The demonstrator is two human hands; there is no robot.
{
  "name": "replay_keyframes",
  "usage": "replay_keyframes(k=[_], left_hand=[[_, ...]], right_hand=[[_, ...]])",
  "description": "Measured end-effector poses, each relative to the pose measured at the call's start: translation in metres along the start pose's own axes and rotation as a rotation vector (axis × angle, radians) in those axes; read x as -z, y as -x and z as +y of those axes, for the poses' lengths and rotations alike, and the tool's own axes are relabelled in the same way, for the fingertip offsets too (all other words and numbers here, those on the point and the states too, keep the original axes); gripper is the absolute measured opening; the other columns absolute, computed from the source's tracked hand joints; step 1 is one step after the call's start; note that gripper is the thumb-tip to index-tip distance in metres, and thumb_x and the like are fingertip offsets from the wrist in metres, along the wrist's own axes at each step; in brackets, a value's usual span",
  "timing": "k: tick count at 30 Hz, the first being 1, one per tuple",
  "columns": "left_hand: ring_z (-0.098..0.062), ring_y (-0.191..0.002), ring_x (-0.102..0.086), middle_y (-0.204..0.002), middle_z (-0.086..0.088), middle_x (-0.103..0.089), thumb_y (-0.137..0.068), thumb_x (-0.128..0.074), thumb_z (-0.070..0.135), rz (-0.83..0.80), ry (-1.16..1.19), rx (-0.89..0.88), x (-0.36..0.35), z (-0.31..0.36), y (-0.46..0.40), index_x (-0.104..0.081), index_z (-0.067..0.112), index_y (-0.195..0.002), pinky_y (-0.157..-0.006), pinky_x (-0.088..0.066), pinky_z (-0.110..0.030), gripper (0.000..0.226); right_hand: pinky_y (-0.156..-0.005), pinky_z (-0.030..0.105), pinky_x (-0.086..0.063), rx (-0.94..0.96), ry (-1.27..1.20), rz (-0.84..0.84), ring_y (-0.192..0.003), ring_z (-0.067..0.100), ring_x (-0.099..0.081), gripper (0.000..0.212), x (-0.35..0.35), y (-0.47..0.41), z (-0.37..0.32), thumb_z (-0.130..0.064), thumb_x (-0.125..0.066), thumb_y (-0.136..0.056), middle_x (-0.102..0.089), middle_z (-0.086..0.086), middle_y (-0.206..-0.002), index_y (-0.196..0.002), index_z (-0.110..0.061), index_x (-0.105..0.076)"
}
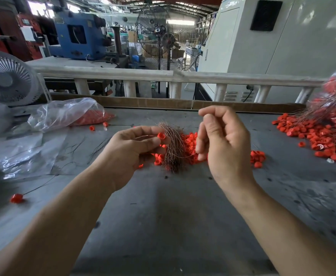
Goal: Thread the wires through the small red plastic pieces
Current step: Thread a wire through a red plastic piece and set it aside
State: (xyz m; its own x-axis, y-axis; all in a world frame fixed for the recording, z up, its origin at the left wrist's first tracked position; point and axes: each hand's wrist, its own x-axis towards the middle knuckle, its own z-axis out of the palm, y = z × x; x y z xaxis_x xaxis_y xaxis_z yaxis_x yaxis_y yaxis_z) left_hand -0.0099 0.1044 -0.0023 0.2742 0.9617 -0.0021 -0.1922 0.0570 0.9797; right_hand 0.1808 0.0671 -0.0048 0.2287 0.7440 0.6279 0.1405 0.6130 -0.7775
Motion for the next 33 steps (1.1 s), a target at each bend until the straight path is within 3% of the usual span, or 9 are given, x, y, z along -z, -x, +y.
replay_keyframes(k=[4,10,15,20,25,30,33], left_hand=[[-0.018,-0.076,-0.069,-0.110,-0.019,-0.074,-0.095,-0.056,-0.003,-0.057,0.035,-0.003,-0.003,0.000,0.002,-0.065,-0.001,-0.121,-0.063,-0.055,-0.027,0.028],[-0.017,-0.074,-0.067,-0.098,-0.012,-0.076,-0.097,-0.053,-0.001,-0.120,0.045,-0.023,-0.006,-0.003,0.001,-0.066,0.003,-0.118,-0.073,-0.051,-0.032,0.025],[-0.016,-0.074,-0.065,-0.096,-0.011,-0.074,-0.085,-0.059,0.010,-0.146,0.106,0.000,-0.007,-0.007,-0.001,-0.068,0.003,-0.118,-0.068,-0.056,-0.026,0.034],[-0.014,-0.071,-0.065,-0.094,-0.013,-0.073,-0.079,-0.064,0.005,-0.131,0.131,0.000,-0.006,-0.011,-0.004,-0.066,-0.002,-0.121,-0.066,-0.059,-0.024,0.043],[-0.014,-0.068,-0.063,-0.092,-0.014,-0.069,-0.078,-0.067,0.009,-0.118,0.074,-0.035,-0.007,-0.013,-0.003,-0.071,0.003,-0.116,-0.066,-0.058,-0.024,0.039],[-0.013,-0.069,-0.061,-0.083,-0.008,-0.070,-0.078,-0.068,0.012,-0.127,0.031,-0.056,-0.011,-0.015,-0.001,-0.077,0.010,-0.108,-0.065,-0.057,-0.024,0.031],[-0.012,-0.069,-0.060,-0.081,-0.006,-0.071,-0.079,-0.068,0.012,-0.129,0.017,-0.065,-0.012,-0.015,0.000,-0.077,0.010,-0.108,-0.065,-0.056,-0.024,0.031]], right_hand=[[-0.041,0.024,-0.035,-0.189,-0.208,0.024,-0.054,0.015,-0.049,0.026,0.011,-0.007,-0.002,-0.001,-0.046,-0.103,-0.060,0.003,-0.072,-0.111,-0.013,-0.068],[-0.039,0.021,-0.038,-0.291,-0.359,0.103,-0.057,0.018,-0.063,0.018,0.033,-0.018,-0.010,-0.001,-0.053,-0.101,-0.074,0.010,-0.088,-0.108,-0.012,-0.066],[-0.038,0.022,-0.045,-0.402,-0.165,-0.003,-0.051,0.015,-0.062,0.012,0.026,-0.010,-0.002,-0.005,-0.061,-0.099,-0.075,0.010,-0.079,-0.099,-0.013,-0.070],[-0.047,0.025,-0.051,-0.406,-0.010,-0.230,-0.060,0.016,-0.064,0.020,0.013,0.000,0.004,0.005,-0.056,-0.099,-0.077,0.009,-0.085,-0.106,-0.009,-0.069],[-0.037,0.028,-0.047,-0.353,0.078,-0.227,-0.056,0.022,-0.069,0.009,0.007,0.005,0.005,-0.004,-0.066,-0.096,-0.077,0.008,-0.081,-0.095,-0.013,-0.068],[-0.038,0.027,-0.045,-0.274,0.172,-0.212,-0.051,0.019,-0.065,0.012,0.003,0.008,0.004,-0.008,-0.071,-0.093,-0.076,0.002,-0.074,-0.088,-0.019,-0.072],[-0.040,0.020,-0.043,-0.244,0.224,-0.206,-0.050,0.015,-0.064,0.011,0.003,0.010,0.003,-0.011,-0.074,-0.092,-0.076,-0.002,-0.072,-0.085,-0.020,-0.072]])
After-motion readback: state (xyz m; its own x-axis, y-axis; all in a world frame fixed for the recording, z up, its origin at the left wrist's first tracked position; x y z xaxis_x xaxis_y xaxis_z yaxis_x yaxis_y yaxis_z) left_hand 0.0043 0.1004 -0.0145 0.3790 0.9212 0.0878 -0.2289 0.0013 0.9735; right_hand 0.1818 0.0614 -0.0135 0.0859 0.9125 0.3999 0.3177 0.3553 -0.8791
